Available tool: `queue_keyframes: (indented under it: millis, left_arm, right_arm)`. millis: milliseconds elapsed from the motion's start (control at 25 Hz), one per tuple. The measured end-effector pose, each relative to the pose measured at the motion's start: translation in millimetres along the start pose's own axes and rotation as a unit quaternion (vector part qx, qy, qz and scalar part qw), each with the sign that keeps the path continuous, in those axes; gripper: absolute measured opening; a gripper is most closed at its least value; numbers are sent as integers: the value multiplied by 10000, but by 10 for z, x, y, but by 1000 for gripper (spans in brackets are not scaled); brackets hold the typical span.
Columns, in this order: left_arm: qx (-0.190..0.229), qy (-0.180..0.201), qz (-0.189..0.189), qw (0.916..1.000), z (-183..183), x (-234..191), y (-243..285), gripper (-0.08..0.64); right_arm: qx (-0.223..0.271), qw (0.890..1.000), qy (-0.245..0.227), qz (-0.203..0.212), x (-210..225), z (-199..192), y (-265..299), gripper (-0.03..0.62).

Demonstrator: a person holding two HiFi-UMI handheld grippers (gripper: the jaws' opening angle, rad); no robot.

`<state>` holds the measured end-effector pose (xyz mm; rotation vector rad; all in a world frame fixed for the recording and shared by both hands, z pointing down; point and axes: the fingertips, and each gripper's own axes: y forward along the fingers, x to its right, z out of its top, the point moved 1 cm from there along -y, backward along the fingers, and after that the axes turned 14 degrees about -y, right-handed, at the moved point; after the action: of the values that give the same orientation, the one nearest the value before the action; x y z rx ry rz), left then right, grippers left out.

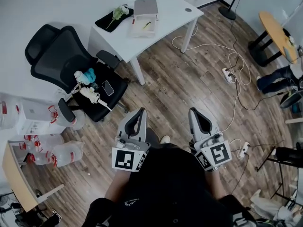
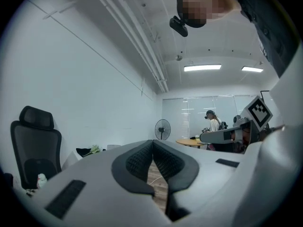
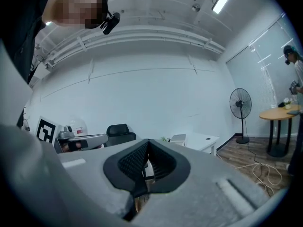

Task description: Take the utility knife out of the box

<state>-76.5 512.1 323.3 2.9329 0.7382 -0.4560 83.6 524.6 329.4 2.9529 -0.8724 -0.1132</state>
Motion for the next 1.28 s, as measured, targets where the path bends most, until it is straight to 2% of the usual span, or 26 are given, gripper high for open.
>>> queue_keyframes:
  millis: [120,440,640,960,1120,1280]
  left_arm:
    - [-13,-116,52,9999,-42,23,55,6]
    - [-94,95,-100,9999,-88,-121,426,6]
    - [-62,-25,-92,9999,26,-476,810,6]
    - [4,-39,-455,9990,300,-941,1586,6]
    - [66,-323,-578,9978,452,-1181,1863,6]
    - [64,-165,-623,9979,536,-1492,2056,6]
  right_arm:
    - [-43,9999,74,-55,110,-43,-53,5]
    - [-152,9997,42,-160,340,-126,298,5]
    - [-222,9996,23,-142,436,-110,753,5]
    - [-323,9989,-24,-343,720,-25,1544,5]
    - [-362,9984,-28,-442,788,-6,1915,5]
    - [-344,9982,-39,-499,807,5,2239,5]
